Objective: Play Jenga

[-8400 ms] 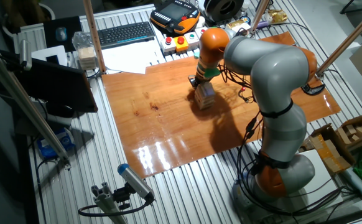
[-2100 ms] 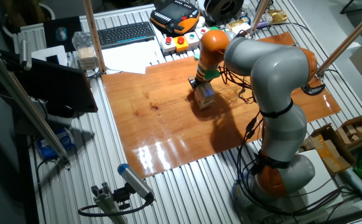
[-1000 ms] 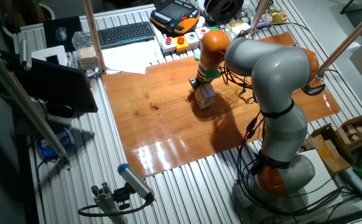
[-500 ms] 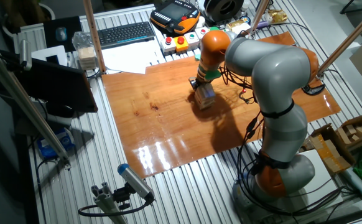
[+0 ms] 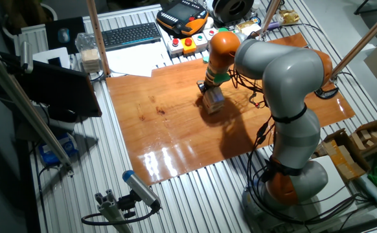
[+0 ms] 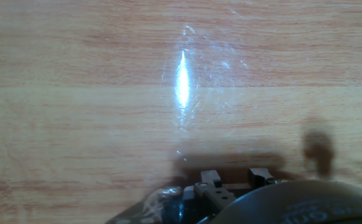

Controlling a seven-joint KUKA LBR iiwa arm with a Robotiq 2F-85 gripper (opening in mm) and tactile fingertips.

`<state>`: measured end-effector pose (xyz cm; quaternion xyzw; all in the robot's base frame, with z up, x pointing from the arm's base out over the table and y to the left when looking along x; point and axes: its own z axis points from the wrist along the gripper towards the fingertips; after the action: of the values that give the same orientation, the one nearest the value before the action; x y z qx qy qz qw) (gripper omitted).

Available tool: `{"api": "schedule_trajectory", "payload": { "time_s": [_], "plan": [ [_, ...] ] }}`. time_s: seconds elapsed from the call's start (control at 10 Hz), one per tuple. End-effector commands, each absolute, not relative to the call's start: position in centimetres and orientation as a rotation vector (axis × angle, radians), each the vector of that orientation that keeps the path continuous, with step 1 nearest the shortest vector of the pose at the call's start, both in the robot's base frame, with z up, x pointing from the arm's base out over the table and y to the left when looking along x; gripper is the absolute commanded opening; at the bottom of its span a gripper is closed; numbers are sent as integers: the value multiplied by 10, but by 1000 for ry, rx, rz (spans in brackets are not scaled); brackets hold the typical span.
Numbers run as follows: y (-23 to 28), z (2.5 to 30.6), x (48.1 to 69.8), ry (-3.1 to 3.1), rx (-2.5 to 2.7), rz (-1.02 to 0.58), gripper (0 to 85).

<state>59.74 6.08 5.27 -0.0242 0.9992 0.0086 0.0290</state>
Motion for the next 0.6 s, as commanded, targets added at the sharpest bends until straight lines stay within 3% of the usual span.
{"api": "schedule_trajectory", "payload": {
  "time_s": [0.0, 0.5],
  "plan": [
    [61, 53, 597, 3081, -78, 26, 10],
    [61, 53, 596, 3083, -80, 36, 10]
  ]
}}
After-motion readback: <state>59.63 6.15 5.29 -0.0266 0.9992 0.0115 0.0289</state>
